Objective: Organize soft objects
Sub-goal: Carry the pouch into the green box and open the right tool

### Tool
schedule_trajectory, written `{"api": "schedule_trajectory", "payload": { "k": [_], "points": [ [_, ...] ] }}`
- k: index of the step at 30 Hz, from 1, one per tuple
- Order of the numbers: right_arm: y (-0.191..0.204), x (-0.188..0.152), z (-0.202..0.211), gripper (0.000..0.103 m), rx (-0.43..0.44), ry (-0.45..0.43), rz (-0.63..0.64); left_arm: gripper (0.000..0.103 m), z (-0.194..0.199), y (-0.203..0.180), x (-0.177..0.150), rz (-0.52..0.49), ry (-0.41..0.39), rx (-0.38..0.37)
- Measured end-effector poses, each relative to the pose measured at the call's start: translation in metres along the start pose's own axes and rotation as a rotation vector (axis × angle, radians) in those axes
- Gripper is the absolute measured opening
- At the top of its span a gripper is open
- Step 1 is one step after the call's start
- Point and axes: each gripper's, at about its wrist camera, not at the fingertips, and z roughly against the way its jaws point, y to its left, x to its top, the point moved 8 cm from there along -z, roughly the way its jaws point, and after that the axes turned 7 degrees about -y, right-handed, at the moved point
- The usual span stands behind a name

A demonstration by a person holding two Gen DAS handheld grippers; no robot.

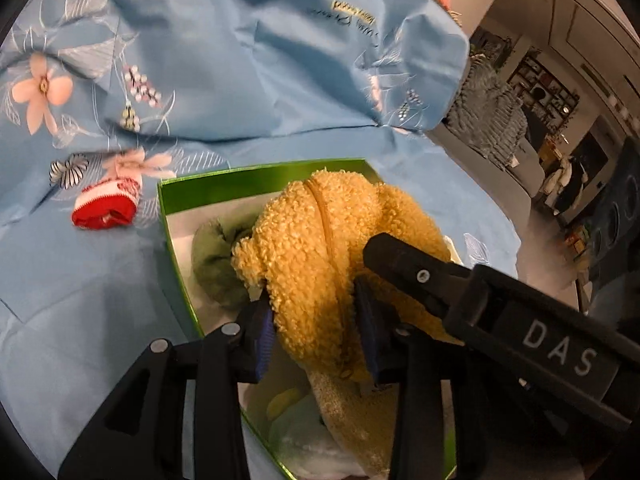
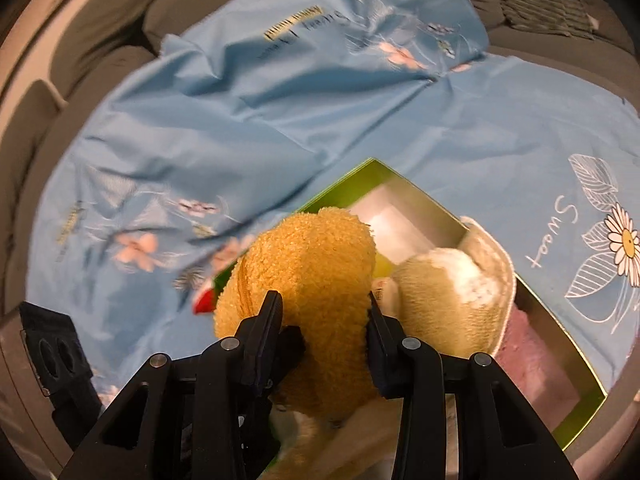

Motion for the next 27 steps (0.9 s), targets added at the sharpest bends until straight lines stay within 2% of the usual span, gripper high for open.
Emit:
{"api": "schedule_trajectory", "payload": {
  "k": [7, 12, 17, 21, 22, 27],
  "points": [
    [-0.014, -0.003, -0.009, 0.042, -0.014, 0.022, -0.06, 0.041, -0.008, 0.004, -0.007, 0.018, 0.028, 0.023],
    [-0.024, -0.002, -0.013, 0.042, -0.024, 0.028, -0.105, 0.045, -0.011, 0.004, -0.009, 0.034, 0.018, 0.034],
    [-0.021, 0.0, -0.006, 0.043, -0.004, 0.001, -0.115, 0.057, 0.002, 0.009, -0.005, 0.075, -0.008, 0.029],
    [-0.018, 0.003, 0.008, 0.075, 0.002, -0.046, -0.118, 0.071, 0.026, 0.011, 0.003, 0.098, -0.037, 0.02],
    [-0.019, 0.005, 0.014, 0.075, -0.005, -0.069, -0.118, 0.075, 0.031, 0.011, 0.005, 0.089, -0.053, 0.029],
    [-0.016, 0.009, 0.029, 0.077, 0.0, -0.131, -0.12, 0.08, 0.062, 0.018, 0.004, 0.062, -0.098, 0.072]
  ]
}}
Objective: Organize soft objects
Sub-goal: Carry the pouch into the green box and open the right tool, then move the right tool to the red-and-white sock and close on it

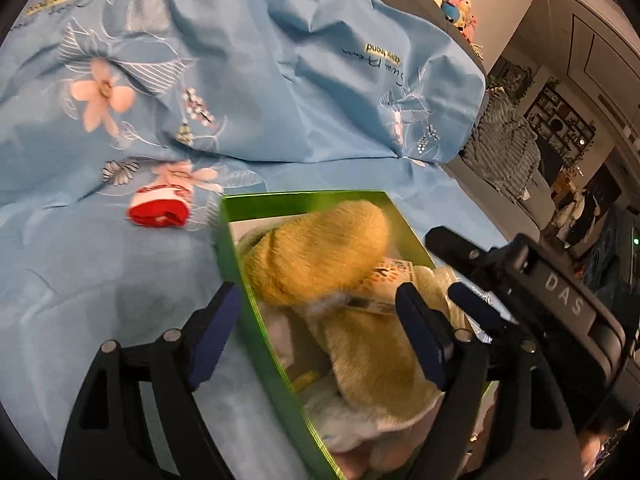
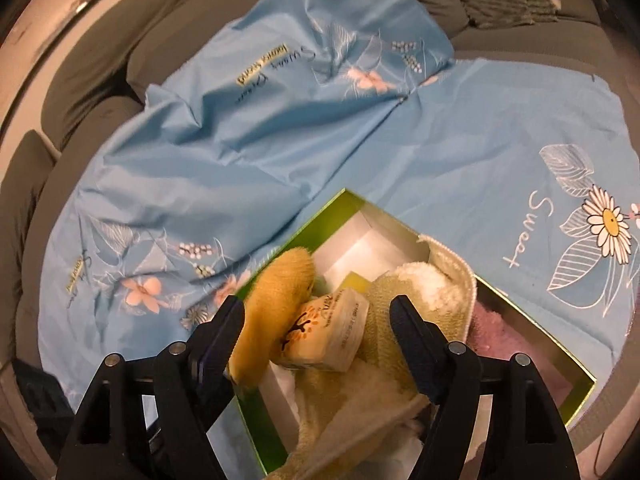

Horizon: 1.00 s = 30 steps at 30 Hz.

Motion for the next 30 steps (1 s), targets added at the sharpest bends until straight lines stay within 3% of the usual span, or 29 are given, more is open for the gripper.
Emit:
{"api": "schedule_trajectory", "payload": {
  "k": [4, 10, 17, 19, 25, 30],
  "points": [
    [0.009, -0.001, 0.007, 0.081, 0.015, -0.023, 0.022, 0.086, 0.02, 0.019, -0.003, 0.012, -0.016, 0.029],
    [0.034, -0.013, 0.012, 0.085, 0.027, -0.031, 0.118, 0.086, 0.051, 0.074, -0.02, 0.045, -0.022, 0.126],
    [0.07, -0.037, 0.017, 0.088, 0.021, -0.038, 0.279, 0.086, 0.096, 0.156, -0.058, 0.102, -0.038, 0.273],
    [0.081, -0.046, 0.017, 0.088, 0.027, -0.042, 0.322, 0.086, 0.101, 0.18, -0.079, 0.128, -0.011, 0.302],
    [0.132, -0.079, -0.001, 0.088, 0.168, 0.101, 0.357, 0.086, 0.113, 0.228, -0.108, 0.235, 0.023, 0.344],
    [0.181, -0.112, -0.062, 0.088, 0.086, 0.291, 0.505, 0.086, 0.123, 0.235, -0.095, 0.258, -0.022, 0.34]
  ]
}}
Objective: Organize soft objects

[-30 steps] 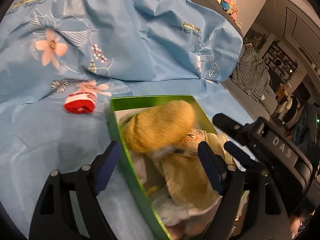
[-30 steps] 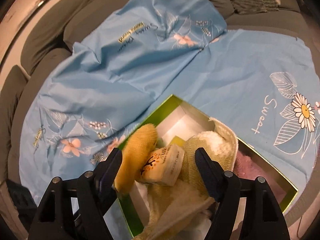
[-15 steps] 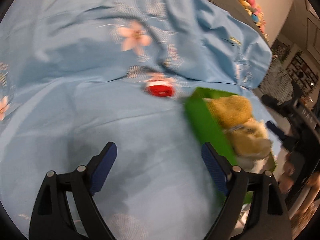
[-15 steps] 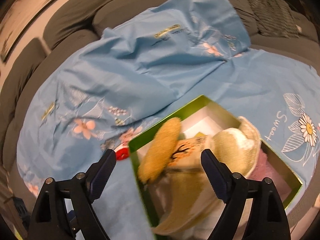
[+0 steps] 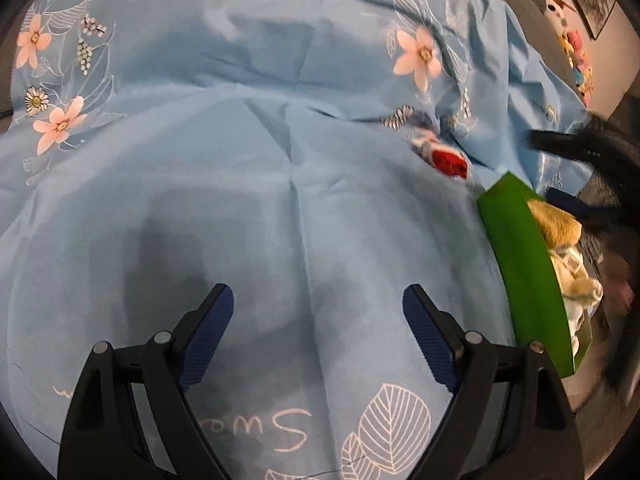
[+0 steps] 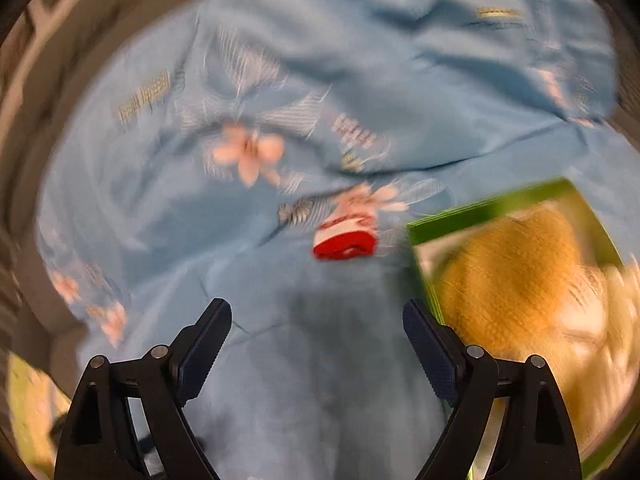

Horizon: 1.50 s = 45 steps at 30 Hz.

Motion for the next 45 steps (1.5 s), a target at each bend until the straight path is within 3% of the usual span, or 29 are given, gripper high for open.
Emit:
{"api": "schedule_trajectory", "payload": {
  "k": [2, 4, 7, 11, 15, 17, 18, 23, 27, 31, 33, 39, 45],
  "points": [
    [0.001, 0.016, -0.03, 0.088, -0.08, 0.042, 0.013, 0.086, 0.002, 0.006, 0.003, -0.005, -0.014, 0.031],
    [-0.001, 0.027, -0.058, 0.088, -0.105, 0.099, 0.003, 0.086, 0.005, 0.015, 0.006, -0.001, -0.021, 0.064],
    [-0.005, 0.032, -0.106, 0.088, -0.221, 0.196, 0.058, 0.086, 0.007, 0.02, 0.011, 0.034, -0.027, 0.045],
    [-0.012, 0.028, -0.142, 0.079, -0.295, 0.258, 0.093, 0.086, 0.006, 0.025, 0.013, 0.05, -0.017, 0.061],
    [-0.016, 0.026, -0.152, 0.079, -0.373, 0.252, 0.14, 0.086, 0.007, 0.033, 0.015, 0.065, -0.017, 0.079],
    [-0.012, 0.024, -0.152, 0.075, -0.377, 0.261, 0.163, 0.086, 0.01, 0.035, 0.016, 0.084, -0.019, 0.068],
    [-0.008, 0.024, -0.15, 0.064, -0.367, 0.259, 0.187, 0.086, 0.011, 0.035, 0.016, 0.088, -0.02, 0.068],
    [0.008, 0.021, -0.141, 0.064, -0.378, 0.257, 0.255, 0.086, 0.013, 0.035, 0.015, 0.087, -0.017, 0.073],
    [0.0, 0.014, -0.15, 0.068, -0.38, 0.313, 0.187, 0.086, 0.013, 0.036, 0.016, 0.09, -0.018, 0.07],
    [0.001, 0.011, -0.157, 0.07, -0.386, 0.313, 0.252, 0.086, 0.012, 0.037, 0.016, 0.099, -0.013, 0.072],
    [0.0, 0.008, -0.164, 0.07, -0.38, 0.334, 0.21, 0.086, 0.012, 0.038, 0.017, 0.101, -0.013, 0.072],
    [0.003, 0.008, -0.139, 0.05, -0.33, 0.277, 0.174, 0.086, 0.013, 0.04, 0.019, 0.12, -0.016, 0.069],
    [0.017, -0.015, -0.094, 0.032, -0.168, 0.271, 0.114, 0.086, 0.015, 0.045, 0.018, 0.143, -0.021, 0.084]
  ]
}}
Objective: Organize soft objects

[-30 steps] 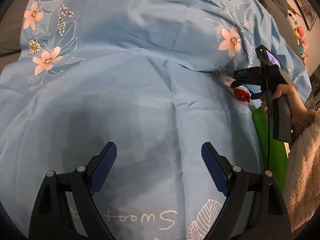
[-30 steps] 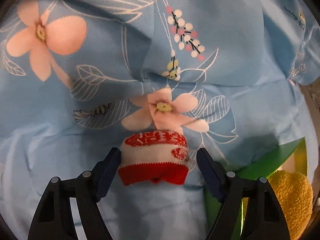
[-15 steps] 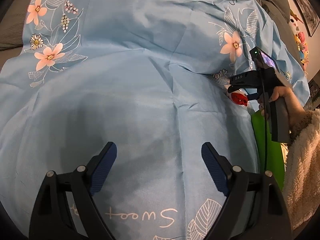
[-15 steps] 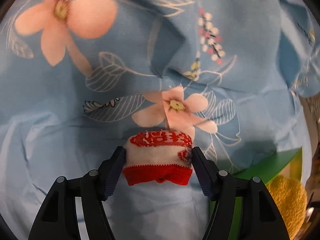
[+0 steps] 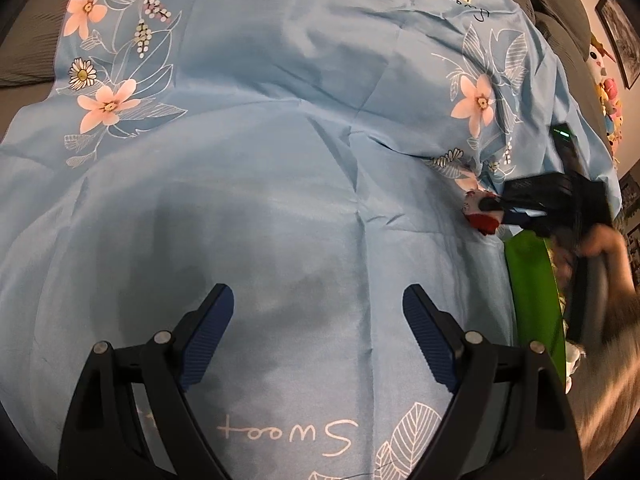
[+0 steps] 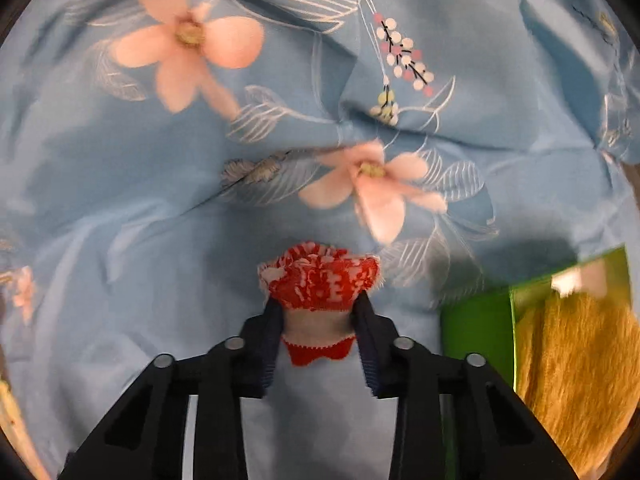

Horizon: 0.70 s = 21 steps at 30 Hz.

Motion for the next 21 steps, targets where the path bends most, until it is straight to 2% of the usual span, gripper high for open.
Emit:
{"api": "schedule_trajectory", "payload": {
  "k": [1, 2, 3, 5, 6, 9, 12, 15, 17, 18, 19, 20, 21],
  "points": [
    [0.002, -0.005, 0.006, 0.024, 0.044, 0.002, -0.007, 0.086, 0.001, 0.001, 0.0, 0.004, -0.003, 0.001],
    [0.008, -0.014, 0.016, 0.021, 0.105, 0.002, -0.016, 0.086, 0.002, 0.002, 0.001, 0.009, -0.007, 0.002],
    [0.016, -0.025, 0.027, 0.021, 0.172, 0.008, -0.02, 0.086, 0.004, 0.004, 0.002, 0.015, -0.011, 0.004],
    [0.032, -0.045, 0.044, 0.021, 0.246, 0.015, -0.002, 0.086, 0.006, 0.007, 0.004, 0.023, -0.018, 0.014],
    [0.035, -0.052, 0.048, 0.015, 0.256, 0.013, 0.011, 0.086, 0.006, 0.009, 0.004, 0.028, -0.019, 0.02],
    [0.053, -0.082, 0.063, 0.014, 0.298, 0.019, 0.04, 0.086, 0.009, 0.015, 0.003, 0.051, -0.018, 0.033],
    [0.051, -0.084, 0.064, 0.014, 0.326, 0.016, 0.041, 0.086, 0.013, 0.014, 0.002, 0.056, -0.014, 0.018],
    [0.042, -0.081, 0.08, 0.015, 0.295, -0.047, 0.036, 0.086, 0.011, 0.008, 0.001, 0.043, -0.011, 0.001],
    [0.037, -0.083, 0.083, 0.023, 0.29, -0.067, 0.014, 0.086, 0.006, 0.0, -0.002, 0.029, 0.004, -0.03],
    [0.041, -0.083, 0.079, 0.039, 0.311, -0.079, -0.008, 0.086, 0.002, -0.005, -0.002, 0.025, 0.015, -0.047],
    [0.04, -0.082, 0.079, 0.059, 0.333, -0.092, -0.033, 0.086, -0.001, -0.011, -0.003, 0.021, 0.026, -0.068],
    [0.034, -0.081, 0.078, 0.065, 0.348, -0.106, -0.06, 0.086, -0.005, -0.019, -0.003, 0.017, 0.039, -0.097],
    [0.031, -0.08, 0.075, 0.068, 0.348, -0.116, -0.084, 0.086, -0.01, -0.027, -0.003, 0.012, 0.048, -0.121]
  ]
}}
